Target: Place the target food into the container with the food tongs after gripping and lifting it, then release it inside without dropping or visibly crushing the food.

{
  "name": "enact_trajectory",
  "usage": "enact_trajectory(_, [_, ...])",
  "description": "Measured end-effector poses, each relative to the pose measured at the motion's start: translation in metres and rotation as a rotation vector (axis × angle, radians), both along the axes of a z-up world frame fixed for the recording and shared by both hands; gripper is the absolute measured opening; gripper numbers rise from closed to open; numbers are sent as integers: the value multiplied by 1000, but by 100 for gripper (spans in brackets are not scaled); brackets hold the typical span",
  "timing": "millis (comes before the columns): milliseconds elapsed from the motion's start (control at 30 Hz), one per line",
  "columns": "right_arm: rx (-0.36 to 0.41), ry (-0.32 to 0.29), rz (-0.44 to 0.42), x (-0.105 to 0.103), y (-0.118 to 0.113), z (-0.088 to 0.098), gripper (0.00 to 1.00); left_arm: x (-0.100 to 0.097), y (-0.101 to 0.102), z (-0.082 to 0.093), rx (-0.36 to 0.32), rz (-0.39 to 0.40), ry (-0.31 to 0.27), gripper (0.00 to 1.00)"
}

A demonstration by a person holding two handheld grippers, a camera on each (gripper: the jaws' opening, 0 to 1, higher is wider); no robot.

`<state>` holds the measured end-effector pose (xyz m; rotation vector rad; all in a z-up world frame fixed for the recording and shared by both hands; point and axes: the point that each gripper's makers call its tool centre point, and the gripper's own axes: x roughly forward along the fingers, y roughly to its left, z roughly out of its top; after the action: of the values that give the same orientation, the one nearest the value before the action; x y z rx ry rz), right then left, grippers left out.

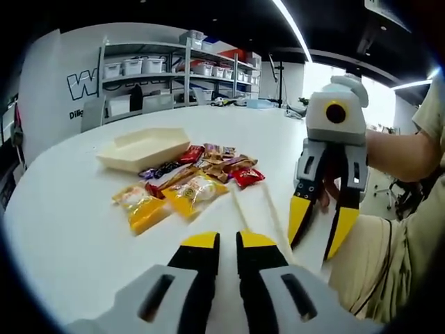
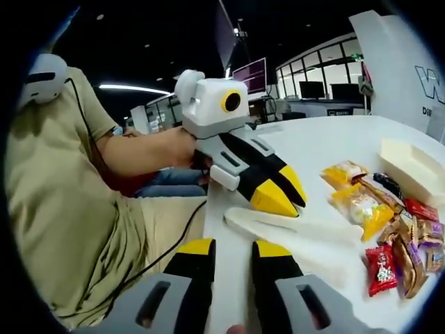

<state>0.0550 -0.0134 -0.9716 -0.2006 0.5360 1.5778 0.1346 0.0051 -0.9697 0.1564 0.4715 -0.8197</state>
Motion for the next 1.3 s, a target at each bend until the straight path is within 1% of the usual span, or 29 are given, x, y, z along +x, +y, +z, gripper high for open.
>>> enact_trajectory(133, [23, -2, -7, 2, -2, 7, 15, 0, 2, 3, -6, 6, -4, 11])
enact_trajectory(200, [44, -16, -25, 7, -6, 13, 14, 0, 3, 5, -21, 12, -4, 13])
enact_trajectory(267, [50, -22, -36, 11, -10, 16, 14, -1, 2, 7, -27, 9, -5, 14])
enact_trajectory(300, [48, -35, -50, 15, -13, 17, 15, -2, 1, 9, -27, 5, -8, 15])
enact_trajectory(367, [50, -49, -71, 22, -18, 18, 15, -3, -1, 10, -29, 2, -9, 17])
enact_trajectory(467, [48, -101, -109, 35, -26, 20, 17, -8, -4, 14, -43, -8, -8, 21])
enact_trajectory(633, [42, -131, -149, 49, -35, 21, 18, -16, -10, 12, -45, -38, 2, 27])
enact_trajectory(767, [41, -157, -182, 61, -40, 19, 17, -20, -13, 12, -47, -55, 3, 30])
enact_trajectory(833, [47, -156, -197, 65, -42, 17, 17, -24, -16, 10, -35, -73, 7, 31])
enact_trajectory(967, [33, -160, -200, 67, -43, 10, 17, -30, -19, 3, -6, -105, 9, 31])
enact_trajectory(1033, [26, -173, -198, 68, -44, 7, 17, -32, -20, -1, 17, -116, 10, 31])
enact_trajectory(1133, [30, -179, -197, 68, -43, 7, 18, -34, -19, -4, 37, -125, 10, 29])
enact_trajectory(1233, [29, -185, -195, 69, -44, 7, 15, -33, -18, -5, 49, -128, 8, 28])
enact_trajectory(1300, [26, -180, -196, 69, -46, 7, 12, -32, -16, -6, 53, -128, 8, 26])
